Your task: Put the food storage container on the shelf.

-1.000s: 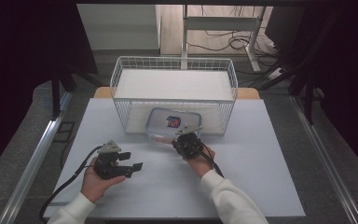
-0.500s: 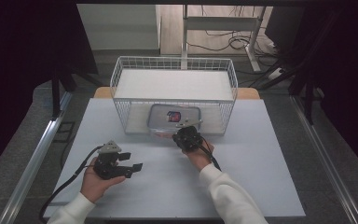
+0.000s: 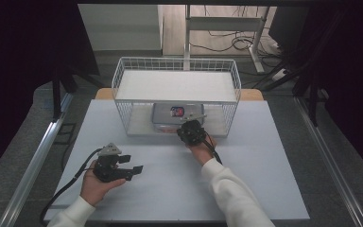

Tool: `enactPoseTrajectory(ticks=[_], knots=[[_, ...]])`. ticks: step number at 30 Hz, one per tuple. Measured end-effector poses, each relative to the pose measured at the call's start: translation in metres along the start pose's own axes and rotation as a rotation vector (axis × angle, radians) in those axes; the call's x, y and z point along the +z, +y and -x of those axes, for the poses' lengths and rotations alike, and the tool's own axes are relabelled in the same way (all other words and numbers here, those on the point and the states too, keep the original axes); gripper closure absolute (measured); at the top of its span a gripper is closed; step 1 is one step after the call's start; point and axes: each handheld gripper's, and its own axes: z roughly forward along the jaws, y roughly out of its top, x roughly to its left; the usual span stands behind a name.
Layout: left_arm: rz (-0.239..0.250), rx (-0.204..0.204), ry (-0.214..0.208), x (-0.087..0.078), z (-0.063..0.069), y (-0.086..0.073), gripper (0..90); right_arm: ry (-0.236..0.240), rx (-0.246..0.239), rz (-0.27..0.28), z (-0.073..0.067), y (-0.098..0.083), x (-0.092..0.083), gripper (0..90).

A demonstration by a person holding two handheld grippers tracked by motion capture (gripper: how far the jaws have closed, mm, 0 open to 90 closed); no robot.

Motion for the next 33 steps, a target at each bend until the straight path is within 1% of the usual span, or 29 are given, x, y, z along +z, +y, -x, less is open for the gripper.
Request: enactPoseTrajectory(ticks=[4,10,14,18,22,23,24,25,26,29,30,31,32,33], knots=[[-0.001,-0.001,0.002,0.000,0.000,0.000,29.3,-0.002,0.019,0.006,0.007,0.003,0.003,88.8],[-0.004,-0.005,0.006,0.001,-0.002,-0.001,29.3,-0.001,0.028,0.011,0.012,0.007,0.010,88.8],[-0.003,-0.008,0.007,0.001,-0.002,-0.001,29.3,0.001,0.036,0.014,0.013,0.008,0.011,88.8],[-0.001,-0.008,0.009,0.000,-0.002,0.000,29.2,0.002,0.028,0.006,0.011,0.007,0.008,88.7],[0.003,-0.008,0.012,-0.002,-0.003,0.000,29.2,0.015,0.009,0.012,0.006,0.003,-0.014,88.7],[0.003,-0.007,0.012,-0.002,-0.003,0.000,29.2,0.015,0.009,0.012,0.006,0.003,-0.014,88.7],[0.004,-0.004,0.013,-0.002,-0.003,0.000,29.2,0.018,0.006,0.018,0.005,-0.001,-0.026,88.7],[0.004,-0.004,0.013,-0.002,-0.003,0.000,29.2,0.018,0.006,0.018,0.005,-0.001,-0.026,88.7],[0.003,-0.002,0.015,-0.002,-0.003,0.000,29.2,0.018,0.002,0.018,0.005,-0.004,-0.032,88.7],[0.004,-0.001,0.019,-0.003,-0.003,0.000,29.2,0.019,-0.007,0.026,0.006,-0.012,-0.053,88.7],[0.005,-0.001,0.020,-0.003,-0.003,0.000,29.1,0.028,-0.003,0.033,0.008,-0.020,-0.068,88.6],[0.005,-0.001,0.020,-0.003,-0.003,0.000,29.1,0.028,-0.003,0.033,0.008,-0.020,-0.068,88.6],[0.005,0.000,0.019,-0.003,-0.003,0.000,29.1,0.032,-0.005,0.035,0.010,-0.030,-0.082,88.7],[0.005,0.000,0.019,-0.003,-0.003,0.000,29.1,0.032,-0.005,0.035,0.010,-0.030,-0.082,88.7]])
